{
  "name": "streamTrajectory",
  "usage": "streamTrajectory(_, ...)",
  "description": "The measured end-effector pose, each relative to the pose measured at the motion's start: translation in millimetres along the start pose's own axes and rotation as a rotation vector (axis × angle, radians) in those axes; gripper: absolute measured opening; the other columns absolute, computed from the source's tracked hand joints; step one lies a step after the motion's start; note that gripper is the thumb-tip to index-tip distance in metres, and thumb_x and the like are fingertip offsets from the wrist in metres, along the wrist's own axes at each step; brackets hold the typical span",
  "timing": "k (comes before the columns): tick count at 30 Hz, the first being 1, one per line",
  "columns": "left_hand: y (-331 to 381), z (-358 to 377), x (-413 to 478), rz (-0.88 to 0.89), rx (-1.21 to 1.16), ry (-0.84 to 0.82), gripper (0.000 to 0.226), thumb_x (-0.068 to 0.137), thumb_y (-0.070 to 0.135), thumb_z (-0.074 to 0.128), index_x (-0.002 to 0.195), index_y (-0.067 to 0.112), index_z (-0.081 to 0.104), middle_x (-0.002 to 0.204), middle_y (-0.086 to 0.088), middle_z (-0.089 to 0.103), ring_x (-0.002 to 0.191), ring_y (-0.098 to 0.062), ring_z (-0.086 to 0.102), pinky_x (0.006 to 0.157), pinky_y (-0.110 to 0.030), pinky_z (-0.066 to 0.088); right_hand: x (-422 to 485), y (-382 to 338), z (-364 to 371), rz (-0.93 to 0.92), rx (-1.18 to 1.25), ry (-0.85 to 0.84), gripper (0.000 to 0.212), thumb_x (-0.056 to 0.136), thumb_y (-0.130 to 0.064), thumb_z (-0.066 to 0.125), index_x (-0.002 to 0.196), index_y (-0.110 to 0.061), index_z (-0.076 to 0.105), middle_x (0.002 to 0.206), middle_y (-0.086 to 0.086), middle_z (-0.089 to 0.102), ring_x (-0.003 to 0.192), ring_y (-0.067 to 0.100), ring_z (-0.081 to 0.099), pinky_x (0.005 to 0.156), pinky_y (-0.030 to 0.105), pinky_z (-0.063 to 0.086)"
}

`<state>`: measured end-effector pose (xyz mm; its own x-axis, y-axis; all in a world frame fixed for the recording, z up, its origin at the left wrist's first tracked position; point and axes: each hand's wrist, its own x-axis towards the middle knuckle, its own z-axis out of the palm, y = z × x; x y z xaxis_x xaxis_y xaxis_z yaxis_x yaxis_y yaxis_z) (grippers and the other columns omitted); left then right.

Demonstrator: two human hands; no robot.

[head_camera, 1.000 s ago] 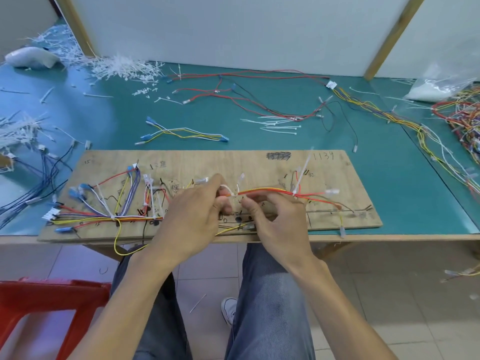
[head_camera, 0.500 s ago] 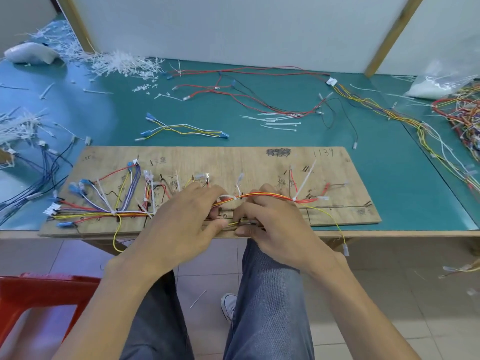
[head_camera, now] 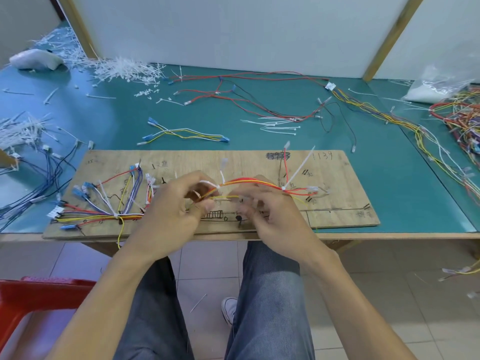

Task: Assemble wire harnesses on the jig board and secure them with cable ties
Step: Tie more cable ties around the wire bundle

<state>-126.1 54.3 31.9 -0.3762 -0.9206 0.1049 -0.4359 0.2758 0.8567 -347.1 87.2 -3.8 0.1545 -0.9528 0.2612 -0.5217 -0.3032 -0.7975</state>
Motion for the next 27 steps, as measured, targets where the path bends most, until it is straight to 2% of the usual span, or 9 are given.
streamTrajectory(2,-1,-5,-3,-0.006,-0.054,0.102,0.026,0.093,0.003,0.073,0.099,0.028,0.069,0.094,0.012,0.073,0.092,-0.005,0.067,0.083,-0.025,0.050,6,2,5,0.094,0.011,0.043,0.027,0.102,-0.008,0.062,0.120,-0.025,0.072,0.105,-0.009,0.069,0.086,0.007,0.064,0.081,0.023,0.051)
streamTrajectory(6,-5,-13,-13,0.154,0.300,0.109,0.035,0.084,0.026,0.085,0.115,0.037,0.071,0.119,0.024,0.060,0.120,0.007,0.054,0.099,-0.003,0.031,18,6,17,0.194,-0.240,0.082,0.029,0.091,-0.003,0.068,0.113,-0.021,0.074,0.097,-0.010,0.067,0.080,0.003,0.056,0.081,0.025,0.050)
streamTrajectory(9,-16,-25,-18,0.215,0.439,0.108,0.038,0.084,0.045,0.075,0.120,0.036,0.069,0.125,0.033,0.056,0.134,-0.001,0.046,0.116,-0.030,0.033,23,3,22,0.234,-0.268,0.073,0.024,0.091,-0.006,0.064,0.101,-0.025,0.074,0.086,-0.014,0.067,0.077,0.001,0.061,0.075,0.025,0.049)
streamTrajectory(12,-35,-41,-21,0.129,0.594,0.132,0.032,0.085,0.039,0.069,0.117,0.032,0.070,0.121,0.017,0.066,0.127,-0.020,0.054,0.107,-0.054,0.043,21,5,24,0.220,-0.339,0.157,0.015,0.091,-0.010,0.068,0.092,-0.022,0.076,0.086,-0.015,0.066,0.081,0.008,0.060,0.078,0.029,0.050)
streamTrajectory(14,-45,-43,-23,0.060,0.603,0.108,0.029,0.089,0.035,0.072,0.117,0.032,0.071,0.117,0.016,0.066,0.125,-0.021,0.052,0.103,-0.055,0.045,16,6,27,0.200,-0.379,0.228,0.010,0.092,-0.015,0.074,0.085,-0.021,0.075,0.089,-0.010,0.066,0.079,0.002,0.057,0.075,0.020,0.046)
streamTrajectory(17,-51,-36,-21,0.056,0.604,0.107,0.029,0.087,0.033,0.074,0.115,0.028,0.074,0.113,0.012,0.069,0.120,-0.025,0.051,0.097,-0.057,0.048,11,10,31,0.222,-0.207,0.260,0.028,0.094,-0.013,0.074,0.077,-0.034,0.066,0.086,-0.015,0.062,0.072,-0.008,0.063,0.062,0.002,0.044)
streamTrajectory(21,-52,-32,-20,0.113,0.618,0.085,0.034,0.084,0.042,0.068,0.114,0.027,0.074,0.112,0.014,0.069,0.119,-0.025,0.051,0.095,-0.055,0.049,10,17,31,0.313,-0.124,0.282,0.036,0.094,-0.015,0.070,0.075,-0.045,0.062,0.088,-0.017,0.066,0.079,0.007,0.068,0.073,0.034,0.060)
streamTrajectory(24,-48,-18,-17,0.169,0.607,0.091,0.028,0.091,0.040,0.071,0.116,0.026,0.073,0.113,0.014,0.069,0.118,-0.025,0.051,0.094,-0.053,0.049,2,22,15,0.300,-0.188,0.322,0.039,0.091,-0.017,0.074,0.073,-0.049,0.059,0.088,-0.023,0.065,0.087,-0.007,0.060,0.079,0.007,0.042)
streamTrajectory(27,-37,3,-8,0.226,0.609,0.058,0.034,0.089,0.036,0.078,0.119,0.022,0.072,0.115,0.010,0.069,0.117,-0.026,0.053,0.093,-0.051,0.050,-10,34,-8,0.380,-0.205,0.330,0.027,0.092,-0.019,0.075,0.078,-0.040,0.064,0.085,-0.019,0.066,0.082,0.001,0.058,0.074,0.015,0.037)
